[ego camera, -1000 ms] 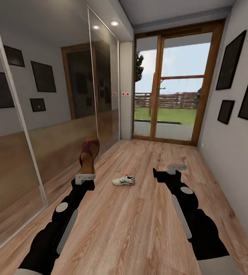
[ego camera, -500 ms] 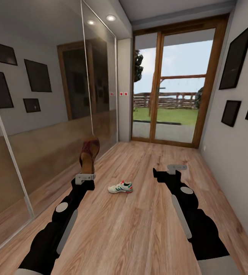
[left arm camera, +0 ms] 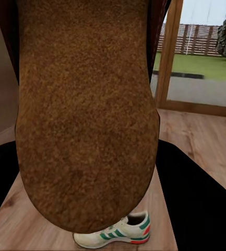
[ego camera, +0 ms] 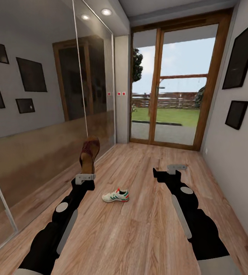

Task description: Pick up the two gym shoes and the two sandals from the corridor floor and place them onto the hallstand (shoe rack) in the corridor, making sure they are on the rack and not on the floor. Arrange them so the two gym shoes are next to each other and the two sandals are next to each other.

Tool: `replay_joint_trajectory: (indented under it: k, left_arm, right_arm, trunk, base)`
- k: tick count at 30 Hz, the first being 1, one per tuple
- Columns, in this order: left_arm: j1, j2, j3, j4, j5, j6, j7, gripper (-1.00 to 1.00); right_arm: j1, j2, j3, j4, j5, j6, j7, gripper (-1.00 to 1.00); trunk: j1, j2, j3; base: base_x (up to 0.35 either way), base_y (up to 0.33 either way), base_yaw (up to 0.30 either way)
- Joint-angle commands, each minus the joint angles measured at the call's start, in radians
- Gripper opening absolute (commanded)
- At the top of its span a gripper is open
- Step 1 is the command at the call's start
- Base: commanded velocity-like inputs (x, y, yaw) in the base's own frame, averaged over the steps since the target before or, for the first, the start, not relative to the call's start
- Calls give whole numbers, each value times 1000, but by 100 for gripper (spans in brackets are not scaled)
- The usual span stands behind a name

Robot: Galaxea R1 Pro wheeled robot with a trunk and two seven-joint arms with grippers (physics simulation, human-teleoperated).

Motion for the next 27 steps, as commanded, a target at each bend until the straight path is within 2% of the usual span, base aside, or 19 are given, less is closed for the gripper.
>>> replay_joint_trajectory:
  k: [1, 8, 27]
  left_arm:
    - [-1, 0, -1, -2, 10, 6, 3, -100]
    - [-1, 0, 0, -2, 10, 6, 3, -100]
    - [-1, 0, 0, -2, 10, 6, 3, -100]
  right_arm:
    - [-1, 0, 2, -1, -8, 4, -9, 100]
    - [-1, 0, 2, -1, -8, 4, -9, 100]
    - [-1, 0, 2, -1, -8, 4, -9, 100]
  trunk:
    - [0, 0, -1]
    - [0, 0, 2]
    - [0, 0, 22]
  base:
    - [297, -197, 25]
    - [286, -213, 98]
    - [278, -221, 191]
